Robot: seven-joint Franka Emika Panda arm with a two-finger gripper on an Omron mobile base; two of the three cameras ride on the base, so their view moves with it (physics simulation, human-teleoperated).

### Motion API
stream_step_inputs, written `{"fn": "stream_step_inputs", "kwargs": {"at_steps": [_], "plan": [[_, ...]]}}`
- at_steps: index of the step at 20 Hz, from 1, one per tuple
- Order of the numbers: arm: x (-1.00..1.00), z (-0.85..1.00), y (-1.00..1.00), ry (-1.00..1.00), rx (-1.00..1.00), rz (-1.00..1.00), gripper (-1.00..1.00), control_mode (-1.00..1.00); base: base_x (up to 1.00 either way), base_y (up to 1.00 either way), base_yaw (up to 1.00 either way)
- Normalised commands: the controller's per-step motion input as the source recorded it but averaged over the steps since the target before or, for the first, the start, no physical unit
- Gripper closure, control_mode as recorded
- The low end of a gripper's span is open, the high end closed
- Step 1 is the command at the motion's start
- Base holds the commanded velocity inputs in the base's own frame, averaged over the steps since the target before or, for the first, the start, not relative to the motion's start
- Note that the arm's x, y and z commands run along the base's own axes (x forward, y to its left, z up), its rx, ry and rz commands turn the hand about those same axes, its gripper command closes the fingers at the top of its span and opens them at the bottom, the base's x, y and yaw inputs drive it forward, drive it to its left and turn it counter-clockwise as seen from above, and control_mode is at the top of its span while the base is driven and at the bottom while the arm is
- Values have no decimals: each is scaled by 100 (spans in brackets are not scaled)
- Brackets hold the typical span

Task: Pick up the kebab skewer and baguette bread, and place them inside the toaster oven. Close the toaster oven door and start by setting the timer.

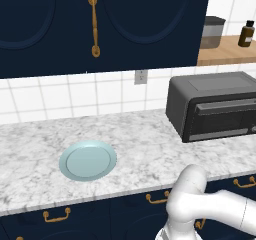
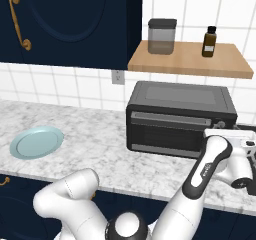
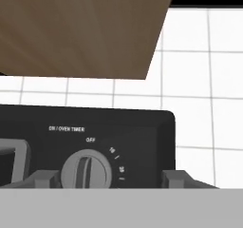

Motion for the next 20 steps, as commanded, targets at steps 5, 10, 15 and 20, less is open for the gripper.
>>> {"fn": "stream_step_inputs", "kwargs": {"at_steps": [5, 10, 15, 20], "plan": [[-10, 3, -1, -4, -2, 0, 100, -100, 0, 0, 0], [-26, 13, 0, -8, -6, 0, 100, -100, 0, 0, 0], [-17, 17, 0, -3, -5, 0, 100, -100, 0, 0, 0], [-9, 18, 0, -1, -3, 0, 100, -100, 0, 0, 0]]}}
